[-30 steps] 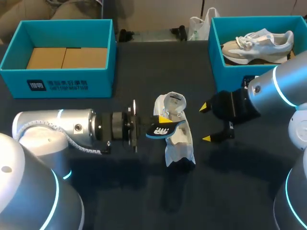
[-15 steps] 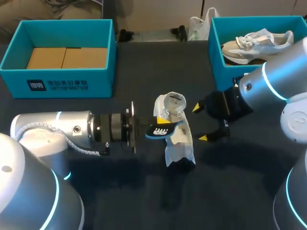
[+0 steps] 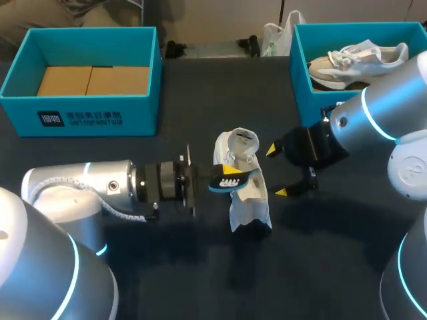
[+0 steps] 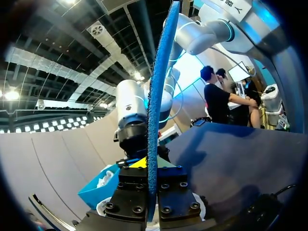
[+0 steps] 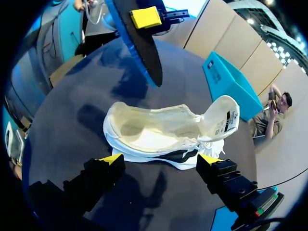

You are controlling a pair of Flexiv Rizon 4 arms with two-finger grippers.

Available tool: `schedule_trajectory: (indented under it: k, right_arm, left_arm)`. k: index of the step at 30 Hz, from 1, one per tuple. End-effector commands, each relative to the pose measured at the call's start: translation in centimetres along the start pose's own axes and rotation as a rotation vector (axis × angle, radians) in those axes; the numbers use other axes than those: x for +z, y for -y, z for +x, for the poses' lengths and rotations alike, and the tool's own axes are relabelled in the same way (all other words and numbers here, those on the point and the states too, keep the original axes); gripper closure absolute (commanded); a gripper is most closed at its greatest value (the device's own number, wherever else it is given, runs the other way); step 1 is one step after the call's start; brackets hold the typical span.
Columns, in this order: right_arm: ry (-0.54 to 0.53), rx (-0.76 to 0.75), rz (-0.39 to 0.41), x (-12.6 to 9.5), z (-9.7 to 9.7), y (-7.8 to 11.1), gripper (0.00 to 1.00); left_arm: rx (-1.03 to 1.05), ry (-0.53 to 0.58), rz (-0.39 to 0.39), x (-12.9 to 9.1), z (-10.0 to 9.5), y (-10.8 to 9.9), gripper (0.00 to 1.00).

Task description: Take the shoe out of the shoebox, open the shoe tongue, remove and reinsert the insole, then place the shoe into the shoebox

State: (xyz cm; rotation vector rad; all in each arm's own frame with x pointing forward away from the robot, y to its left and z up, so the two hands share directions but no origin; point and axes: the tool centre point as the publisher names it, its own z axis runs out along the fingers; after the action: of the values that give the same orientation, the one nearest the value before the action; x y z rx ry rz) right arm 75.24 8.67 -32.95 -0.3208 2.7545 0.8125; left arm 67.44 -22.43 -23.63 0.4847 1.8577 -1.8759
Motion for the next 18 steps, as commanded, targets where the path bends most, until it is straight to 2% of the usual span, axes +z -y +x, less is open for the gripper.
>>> schedule_trajectory:
  k: [1,18]
  right_arm:
    - [0.002,0.0,0.003,0.2,0.0,-0.1,0.0]
    - [0.002,0.0,0.003,0.2,0.0,-0.1,0.0]
  left_arm:
    - [0.002,-0.014,0.0,1.6,0.0,-1.0,1.0]
    - [-0.028,-0.038,0.0,2.8,1.6,-3.9,1.0]
